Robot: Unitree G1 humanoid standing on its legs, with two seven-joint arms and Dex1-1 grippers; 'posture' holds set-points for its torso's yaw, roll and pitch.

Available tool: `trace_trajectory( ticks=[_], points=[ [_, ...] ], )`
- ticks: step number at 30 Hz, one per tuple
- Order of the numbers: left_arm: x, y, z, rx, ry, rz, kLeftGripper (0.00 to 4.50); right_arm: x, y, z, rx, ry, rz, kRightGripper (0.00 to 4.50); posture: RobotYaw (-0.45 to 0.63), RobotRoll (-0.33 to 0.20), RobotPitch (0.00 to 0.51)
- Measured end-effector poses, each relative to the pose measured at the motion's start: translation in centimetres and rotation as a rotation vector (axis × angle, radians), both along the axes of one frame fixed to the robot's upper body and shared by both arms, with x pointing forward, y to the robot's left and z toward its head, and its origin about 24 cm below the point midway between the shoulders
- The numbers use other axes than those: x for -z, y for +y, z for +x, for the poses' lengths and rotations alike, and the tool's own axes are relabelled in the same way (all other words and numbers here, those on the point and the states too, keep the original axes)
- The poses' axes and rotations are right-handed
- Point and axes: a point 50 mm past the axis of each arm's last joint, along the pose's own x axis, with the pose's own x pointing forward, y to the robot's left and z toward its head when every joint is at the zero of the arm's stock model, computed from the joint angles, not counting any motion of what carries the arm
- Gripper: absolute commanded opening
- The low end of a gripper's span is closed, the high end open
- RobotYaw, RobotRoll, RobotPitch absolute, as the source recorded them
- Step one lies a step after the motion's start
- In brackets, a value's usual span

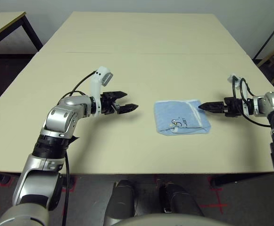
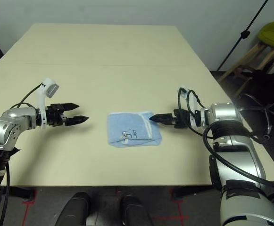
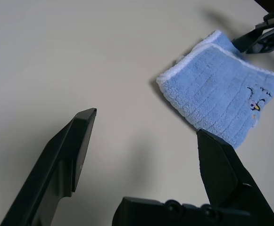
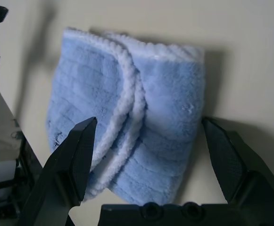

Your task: Fold the towel and set it aside.

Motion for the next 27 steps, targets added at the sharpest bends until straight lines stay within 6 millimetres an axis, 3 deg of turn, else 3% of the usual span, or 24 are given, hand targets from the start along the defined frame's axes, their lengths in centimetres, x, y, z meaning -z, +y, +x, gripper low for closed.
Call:
trace_trajectory(
  ticks=[12, 16, 19, 26, 27],
  points=[
    [-0.1, 1.1, -0.3, -0.004, 0.013, 0.026, 4.46, 0.7, 1.0, -0.2, -0.061, 0.014, 0.019, 4.48, 0.14, 0.000, 0.120],
    [-0.1, 1.2, -0.5, 0.018, 0.021, 0.017, 4.50, 1.1, 1.4, -0.2, -0.071, 0.023, 0.024, 3.67, 0.14, 0.000, 0.117],
    [-0.2, 1.3, -0.9, 0.071, 0.015, -0.026, 4.50, 1.6, 1.6, -0.3, -0.077, 0.039, 0.021, 2.45, 0.14, 0.000, 0.116],
    [-0.7, 0.9, -2.0, 0.240, -0.139, -0.129, 4.50, 2.3, 1.8, -0.5, -0.085, 0.064, 0.006, 0.09, 0.14, 0.000, 0.118],
    [-0.9, 0.9, -2.1, 0.255, -0.169, -0.129, 4.50, 2.3, 1.8, -0.5, -0.085, 0.064, 0.006, 0.04, 0.14, 0.000, 0.119]
  ],
)
